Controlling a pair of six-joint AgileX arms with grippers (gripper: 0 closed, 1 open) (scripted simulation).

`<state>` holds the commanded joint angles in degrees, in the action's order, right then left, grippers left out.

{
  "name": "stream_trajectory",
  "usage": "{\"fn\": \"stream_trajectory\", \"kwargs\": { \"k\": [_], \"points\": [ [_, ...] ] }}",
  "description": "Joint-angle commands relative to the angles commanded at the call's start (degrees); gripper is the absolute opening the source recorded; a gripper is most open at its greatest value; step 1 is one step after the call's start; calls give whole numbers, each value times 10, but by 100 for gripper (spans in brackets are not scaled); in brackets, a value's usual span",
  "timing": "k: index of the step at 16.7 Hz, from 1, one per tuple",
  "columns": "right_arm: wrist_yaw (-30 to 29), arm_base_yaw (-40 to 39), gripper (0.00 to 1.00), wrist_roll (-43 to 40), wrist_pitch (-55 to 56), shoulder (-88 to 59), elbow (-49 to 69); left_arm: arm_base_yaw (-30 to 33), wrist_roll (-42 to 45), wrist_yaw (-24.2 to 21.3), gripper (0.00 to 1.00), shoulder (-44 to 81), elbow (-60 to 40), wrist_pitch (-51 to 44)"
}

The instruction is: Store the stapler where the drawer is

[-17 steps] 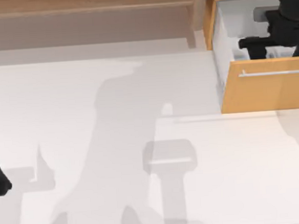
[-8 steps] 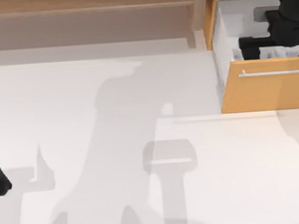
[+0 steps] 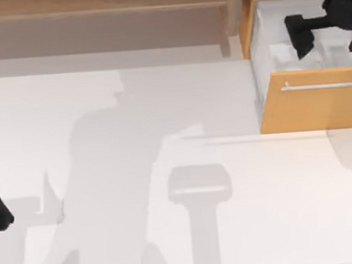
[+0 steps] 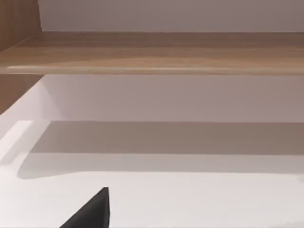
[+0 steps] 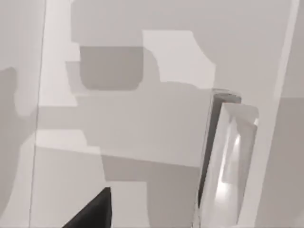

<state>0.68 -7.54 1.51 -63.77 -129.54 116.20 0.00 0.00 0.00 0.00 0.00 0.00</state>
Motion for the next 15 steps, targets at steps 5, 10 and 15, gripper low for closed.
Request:
{"fn": "stream_trajectory", "kwargs": {
  "k": [5, 10, 15],
  "points": [
    [-1, -39, 100, -124, 159, 117, -117, 0, 0, 0, 100, 0, 0, 0],
    [-11, -118, 100, -288, 373, 203, -293, 0, 0, 0, 100, 0, 0, 0],
    [-33, -204, 100, -466, 628, 251, -506, 0, 0, 0, 100, 0, 0, 0]
  ]
}}
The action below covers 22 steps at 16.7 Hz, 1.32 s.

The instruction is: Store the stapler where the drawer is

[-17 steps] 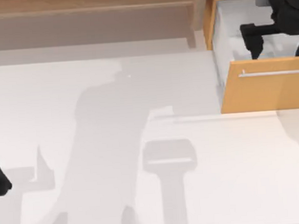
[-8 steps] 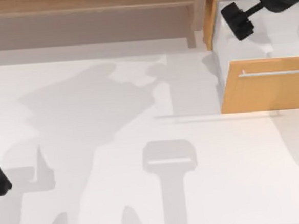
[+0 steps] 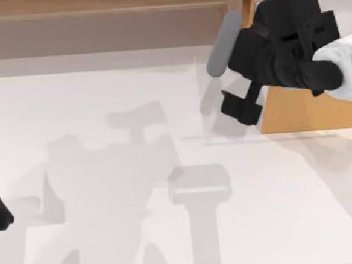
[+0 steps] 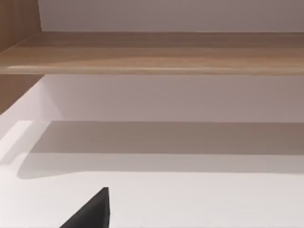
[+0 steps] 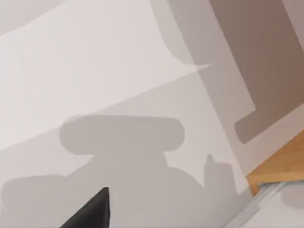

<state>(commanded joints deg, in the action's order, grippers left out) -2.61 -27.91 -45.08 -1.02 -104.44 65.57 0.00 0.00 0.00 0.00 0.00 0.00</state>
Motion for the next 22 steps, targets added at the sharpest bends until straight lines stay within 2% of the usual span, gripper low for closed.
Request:
{"fn": "stream_trajectory", "kwargs": {
  "k": [5, 10, 16, 19, 22],
  "points": [
    [-33, -62, 100, -168, 286, 16, -211, 0, 0, 0, 100, 0, 0, 0],
    [-78, -76, 100, -304, 580, 7, -382, 0, 0, 0, 100, 0, 0, 0],
    [-144, -6, 100, -406, 875, -43, -501, 0, 0, 0, 100, 0, 0, 0],
    [-174, 46, 100, -430, 969, -71, -525, 0, 0, 0, 100, 0, 0, 0],
    [-190, 78, 100, -440, 1014, -88, -532, 0, 0, 0, 100, 0, 0, 0]
  ]
}}
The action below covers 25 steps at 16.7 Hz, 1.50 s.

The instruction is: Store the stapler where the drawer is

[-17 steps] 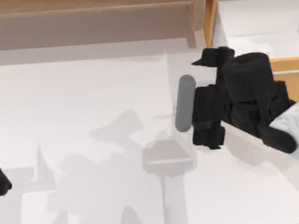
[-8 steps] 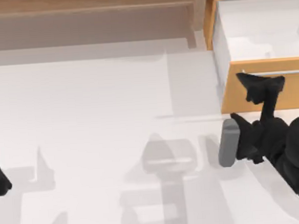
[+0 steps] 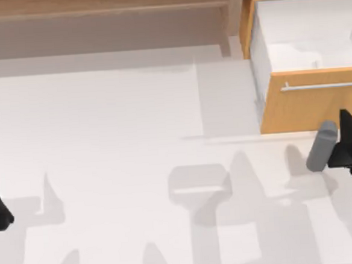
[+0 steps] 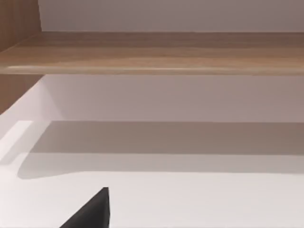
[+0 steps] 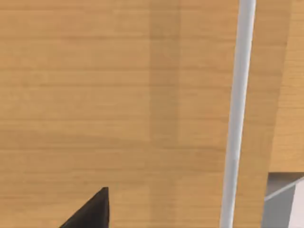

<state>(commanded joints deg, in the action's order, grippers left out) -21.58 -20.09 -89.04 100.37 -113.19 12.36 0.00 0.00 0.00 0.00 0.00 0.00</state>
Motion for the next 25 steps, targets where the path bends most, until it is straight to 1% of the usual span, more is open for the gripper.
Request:
{"fn": "stream_trajectory", "kwargs": {
  "k": [7, 12, 16, 25],
  "points": [
    [0, 1, 100, 0, 0, -4, 3, 0, 0, 0, 100, 0, 0, 0],
    [18, 22, 100, -1, -36, -10, 48, 0, 0, 0, 100, 0, 0, 0],
    [21, 24, 100, -1, -41, -11, 54, 0, 0, 0, 100, 0, 0, 0],
    [21, 24, 32, -1, -41, -11, 54, 0, 0, 0, 100, 0, 0, 0]
  ]
}}
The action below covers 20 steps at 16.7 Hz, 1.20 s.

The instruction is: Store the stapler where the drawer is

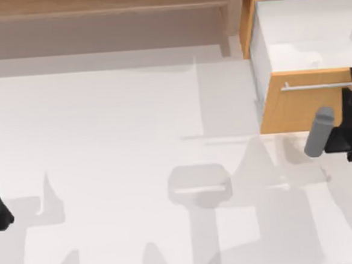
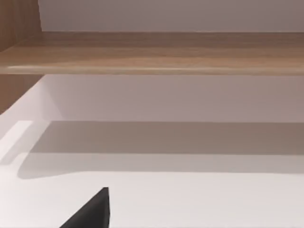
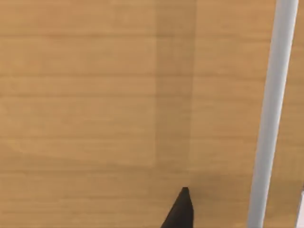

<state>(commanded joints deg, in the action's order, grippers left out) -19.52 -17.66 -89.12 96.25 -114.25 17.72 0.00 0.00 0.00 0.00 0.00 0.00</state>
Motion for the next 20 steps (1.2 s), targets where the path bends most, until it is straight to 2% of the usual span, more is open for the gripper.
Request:
{"fn": "stream_trajectory", "kwargs": {
  "k": [4, 5, 14, 20],
  "points": [
    [0, 0, 2, 0, 0, 0, 0, 0, 0, 0, 100, 0, 0, 0],
    [0, 0, 0, 0, 0, 0, 0, 0, 0, 0, 100, 0, 0, 0],
    [0, 0, 0, 2, -3, -2, 1, 0, 0, 0, 100, 0, 0, 0],
    [22, 25, 0, 1, -61, -28, 86, 0, 0, 0, 100, 0, 0, 0]
  ]
}}
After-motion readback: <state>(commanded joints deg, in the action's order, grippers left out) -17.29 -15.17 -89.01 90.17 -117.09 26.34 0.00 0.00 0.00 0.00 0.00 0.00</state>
